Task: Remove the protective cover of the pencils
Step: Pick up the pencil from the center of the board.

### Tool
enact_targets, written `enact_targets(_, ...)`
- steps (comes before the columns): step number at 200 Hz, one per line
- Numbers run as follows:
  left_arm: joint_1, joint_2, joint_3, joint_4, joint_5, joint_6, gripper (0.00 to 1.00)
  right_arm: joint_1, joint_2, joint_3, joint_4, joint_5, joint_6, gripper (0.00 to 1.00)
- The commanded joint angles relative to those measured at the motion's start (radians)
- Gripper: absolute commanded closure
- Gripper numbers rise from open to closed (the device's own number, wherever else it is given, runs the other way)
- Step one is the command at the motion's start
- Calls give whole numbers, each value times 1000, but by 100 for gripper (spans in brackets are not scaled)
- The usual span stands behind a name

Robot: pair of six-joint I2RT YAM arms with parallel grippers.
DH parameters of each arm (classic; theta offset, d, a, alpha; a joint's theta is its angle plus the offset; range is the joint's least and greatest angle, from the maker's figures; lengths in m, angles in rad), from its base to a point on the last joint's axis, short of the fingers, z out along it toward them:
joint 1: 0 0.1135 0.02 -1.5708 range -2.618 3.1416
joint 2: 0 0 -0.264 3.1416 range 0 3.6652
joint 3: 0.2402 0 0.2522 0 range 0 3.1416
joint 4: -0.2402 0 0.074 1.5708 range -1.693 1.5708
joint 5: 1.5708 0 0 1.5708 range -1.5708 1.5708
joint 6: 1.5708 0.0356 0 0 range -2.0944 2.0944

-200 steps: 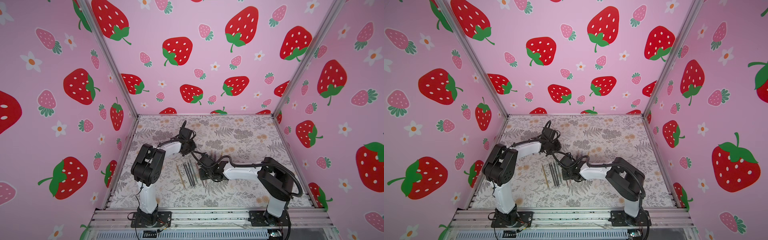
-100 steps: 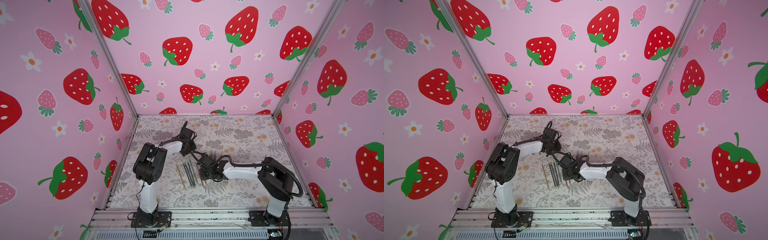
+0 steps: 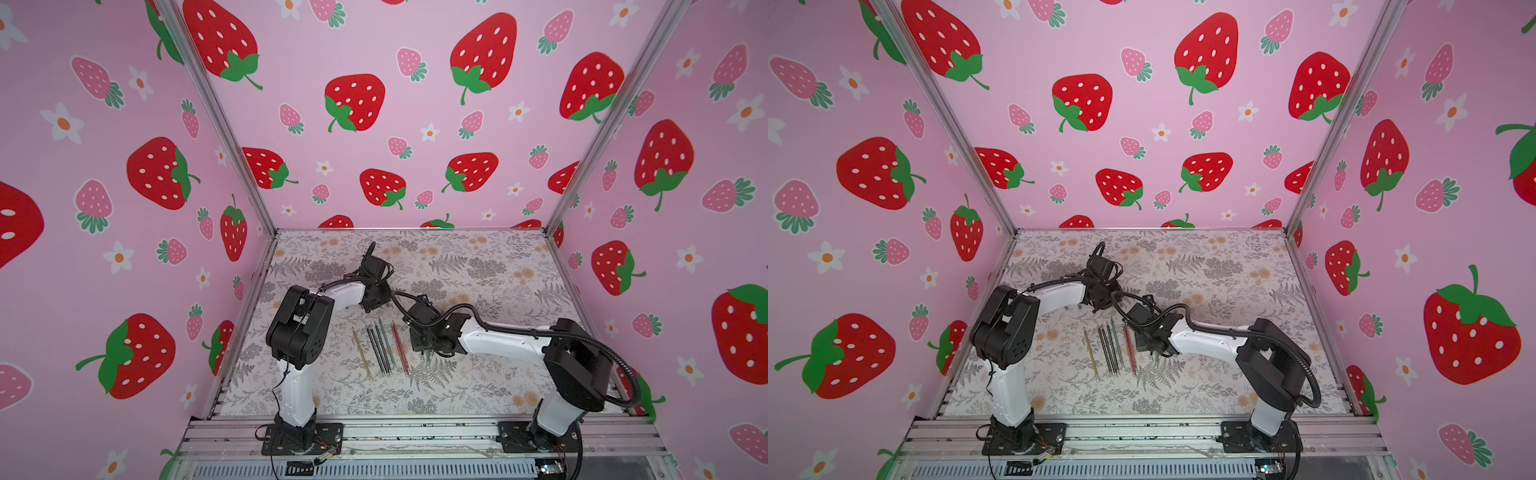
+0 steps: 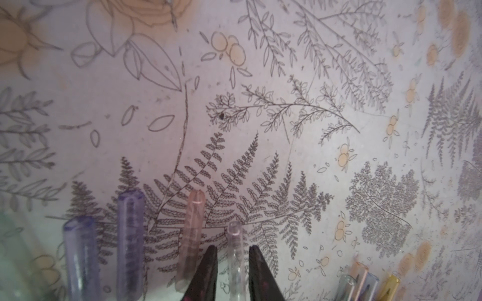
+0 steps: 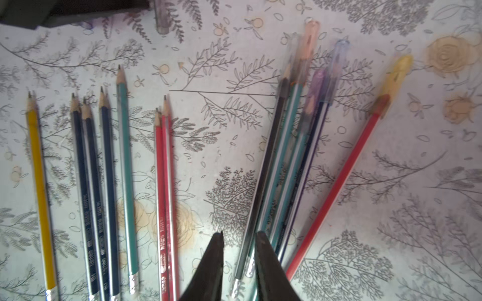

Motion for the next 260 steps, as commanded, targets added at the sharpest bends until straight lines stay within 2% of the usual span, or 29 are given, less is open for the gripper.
enact_targets(1,-5,-40,10,-8,-14,4,73,-14,18,25,-46,9,19,77)
enact_targets(69,-7,-143,-50,16,10,12,71,-36,57,48,-54,-18,18,78)
enact_targets(176,-1,-365,-218,92,35,-6,71,-56,127,93,-71,-53,18,79)
enact_targets(260,5,-423,-258,102,32,-11,71,-67,165,124,-85,-73,16,79)
